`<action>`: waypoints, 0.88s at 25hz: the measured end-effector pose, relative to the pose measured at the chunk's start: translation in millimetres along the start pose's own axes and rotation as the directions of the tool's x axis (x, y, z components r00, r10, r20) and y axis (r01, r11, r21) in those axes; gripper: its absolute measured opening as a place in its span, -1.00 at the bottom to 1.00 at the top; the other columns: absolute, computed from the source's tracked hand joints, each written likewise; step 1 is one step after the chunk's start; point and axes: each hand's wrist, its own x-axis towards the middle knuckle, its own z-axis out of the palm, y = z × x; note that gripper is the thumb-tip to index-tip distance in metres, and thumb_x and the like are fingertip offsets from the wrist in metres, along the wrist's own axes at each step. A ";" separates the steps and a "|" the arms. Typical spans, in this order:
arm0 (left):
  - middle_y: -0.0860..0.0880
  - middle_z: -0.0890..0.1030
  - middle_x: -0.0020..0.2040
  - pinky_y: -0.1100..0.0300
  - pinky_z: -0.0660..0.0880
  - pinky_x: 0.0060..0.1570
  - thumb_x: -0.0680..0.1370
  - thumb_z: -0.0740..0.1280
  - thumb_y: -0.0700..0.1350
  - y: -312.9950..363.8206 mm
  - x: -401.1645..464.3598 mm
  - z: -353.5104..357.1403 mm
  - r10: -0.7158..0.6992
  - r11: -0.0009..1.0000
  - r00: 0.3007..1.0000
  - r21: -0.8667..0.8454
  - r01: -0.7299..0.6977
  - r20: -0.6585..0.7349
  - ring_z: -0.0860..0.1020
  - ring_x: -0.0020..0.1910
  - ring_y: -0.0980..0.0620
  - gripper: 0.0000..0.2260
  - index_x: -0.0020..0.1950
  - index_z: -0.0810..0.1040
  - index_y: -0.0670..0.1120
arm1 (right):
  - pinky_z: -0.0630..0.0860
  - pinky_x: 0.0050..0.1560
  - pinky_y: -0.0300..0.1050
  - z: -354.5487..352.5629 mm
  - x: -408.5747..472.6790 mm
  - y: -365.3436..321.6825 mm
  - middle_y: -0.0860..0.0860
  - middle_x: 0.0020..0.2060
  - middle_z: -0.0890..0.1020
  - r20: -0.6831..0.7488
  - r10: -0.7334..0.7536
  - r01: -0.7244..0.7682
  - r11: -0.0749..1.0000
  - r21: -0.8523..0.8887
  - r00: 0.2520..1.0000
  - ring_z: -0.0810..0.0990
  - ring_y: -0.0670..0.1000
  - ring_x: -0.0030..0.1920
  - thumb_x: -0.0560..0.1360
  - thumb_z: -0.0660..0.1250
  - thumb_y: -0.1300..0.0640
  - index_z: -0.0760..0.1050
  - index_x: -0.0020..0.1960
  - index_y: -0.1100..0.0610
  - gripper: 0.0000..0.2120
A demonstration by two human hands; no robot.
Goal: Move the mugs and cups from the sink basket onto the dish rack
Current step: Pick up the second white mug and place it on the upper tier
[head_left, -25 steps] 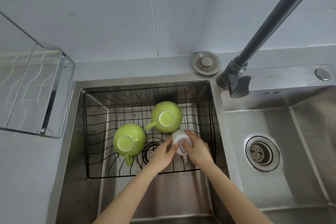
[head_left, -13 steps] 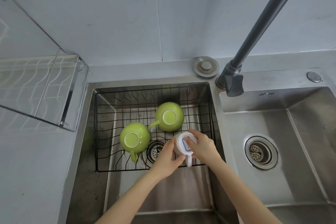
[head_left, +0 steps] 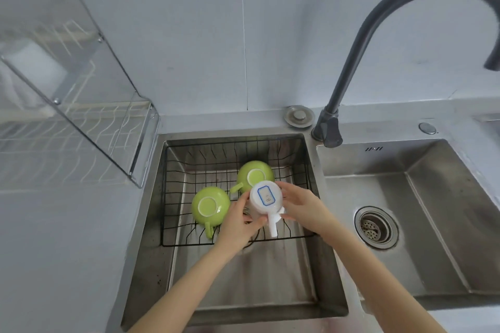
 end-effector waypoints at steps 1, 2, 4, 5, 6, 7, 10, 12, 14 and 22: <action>-0.07 0.45 0.24 0.45 0.48 -0.21 0.41 0.42 -0.17 3.9 -3.6 -6.4 0.026 1.000 1.000 -0.001 -0.026 -0.015 0.56 -0.06 -0.02 -0.45 0.35 0.31 -0.02 | 0.53 0.22 -0.03 1.0 -6.9 -5.0 -0.01 0.21 0.59 -0.006 -0.054 0.053 0.997 -0.059 0.999 0.53 0.00 0.23 0.48 0.18 0.24 0.37 0.34 -0.05 -0.54; -0.07 0.46 0.24 0.47 0.48 -0.21 0.40 0.43 -0.17 7.9 -7.1 -12.5 0.054 0.999 0.998 0.002 -0.054 -0.030 0.56 -0.05 0.00 -0.45 0.34 0.33 -0.02 | 0.50 0.24 -0.09 2.8 -13.7 -10.8 -0.05 0.21 0.59 -0.021 -0.096 0.093 0.990 -0.110 0.995 0.53 -0.03 0.24 0.46 0.22 0.23 0.37 0.33 -0.07 -0.53; -0.08 0.47 0.22 0.38 0.49 -0.13 0.38 0.45 -0.13 15.3 -15.9 -24.9 0.106 0.994 0.992 0.023 -0.105 -0.067 0.54 -0.05 0.06 -0.44 0.33 0.33 -0.02 | 0.43 0.14 -0.31 8.0 -27.0 -23.7 -0.08 0.21 0.58 -0.046 -0.173 0.163 0.971 -0.174 0.984 0.53 -0.10 0.21 0.45 0.30 0.20 0.33 0.36 -0.06 -0.50; -0.07 0.48 0.19 0.36 0.48 -0.12 0.38 0.45 -0.11 20.0 -22.5 -32.2 0.139 0.990 0.986 0.036 -0.136 -0.087 0.52 -0.06 0.09 -0.44 0.33 0.34 -0.01 | 0.39 0.03 -0.42 11.2 -33.4 -30.9 -0.08 0.19 0.58 -0.052 -0.210 0.197 0.962 -0.191 0.976 0.53 -0.14 0.16 0.45 0.33 0.18 0.32 0.36 -0.05 -0.49; -0.03 0.48 0.14 0.36 0.48 -0.15 0.38 0.45 -0.09 23.7 -28.3 -39.3 0.169 0.985 0.981 0.049 -0.165 -0.097 0.51 -0.07 0.11 -0.46 0.32 0.35 -0.01 | 0.36 -0.07 -0.50 14.5 -38.4 -37.2 -0.10 0.16 0.57 -0.055 -0.239 0.224 0.954 -0.197 0.969 0.52 -0.18 0.10 0.45 0.35 0.15 0.31 0.36 -0.05 -0.48; 0.01 0.48 0.09 0.38 0.48 -0.18 0.39 0.44 -0.07 27.6 -34.7 -46.2 0.207 0.978 0.973 0.058 -0.202 -0.104 0.50 -0.08 0.13 -0.48 0.30 0.36 0.02 | 0.35 -0.13 -0.52 17.6 -42.0 -42.2 -0.10 0.14 0.57 -0.057 -0.268 0.252 0.946 -0.203 0.962 0.51 -0.19 0.06 0.44 0.36 0.13 0.31 0.35 -0.06 -0.48; 0.02 0.47 0.08 0.32 0.51 -0.04 0.29 0.35 0.18 31.2 -53.2 -68.3 0.265 0.961 0.956 0.115 -0.251 -0.127 0.48 0.06 0.08 -0.42 0.28 0.35 0.12 | 0.38 -0.04 -0.40 30.3 -53.4 -59.3 -0.06 0.16 0.57 -0.057 -0.325 0.306 0.928 -0.212 0.944 0.54 -0.13 0.10 0.42 0.38 0.12 0.31 0.35 -0.06 -0.47; -0.04 0.46 0.15 0.23 0.48 0.05 0.24 0.29 0.24 28.9 -61.5 -84.6 0.278 0.957 0.950 0.125 -0.261 -0.145 0.43 0.13 0.07 -0.32 0.34 0.31 0.10 | 0.42 0.02 -0.33 40.6 -58.0 -71.9 -0.05 0.16 0.57 -0.059 -0.358 0.340 0.919 -0.201 0.932 0.55 -0.10 0.12 0.42 0.38 0.12 0.32 0.35 -0.06 -0.47; -0.08 0.44 0.14 0.23 0.47 0.06 0.35 0.38 0.11 28.6 -68.9 -104.2 0.292 0.953 0.944 0.131 -0.273 -0.154 0.44 0.08 0.06 -0.37 0.38 0.27 0.08 | 0.43 0.03 -0.34 51.6 -63.0 -87.3 -0.03 0.13 0.59 -0.059 -0.403 0.384 0.900 -0.207 0.913 0.56 -0.10 0.09 0.41 0.40 0.12 0.34 0.33 -0.06 -0.48; 0.23 0.32 -0.06 0.50 0.39 -0.14 0.20 0.28 0.24 42.2 -101.3 -199.6 0.417 0.909 0.876 0.132 -0.396 -0.243 0.41 -0.08 0.31 -0.50 0.10 0.22 0.38 | 0.53 0.08 -0.35 100.4 -73.8 -163.5 0.03 0.13 0.56 -0.104 -0.583 0.551 0.803 -0.227 0.806 0.57 -0.08 0.12 0.38 0.44 0.14 0.41 0.29 0.02 -0.50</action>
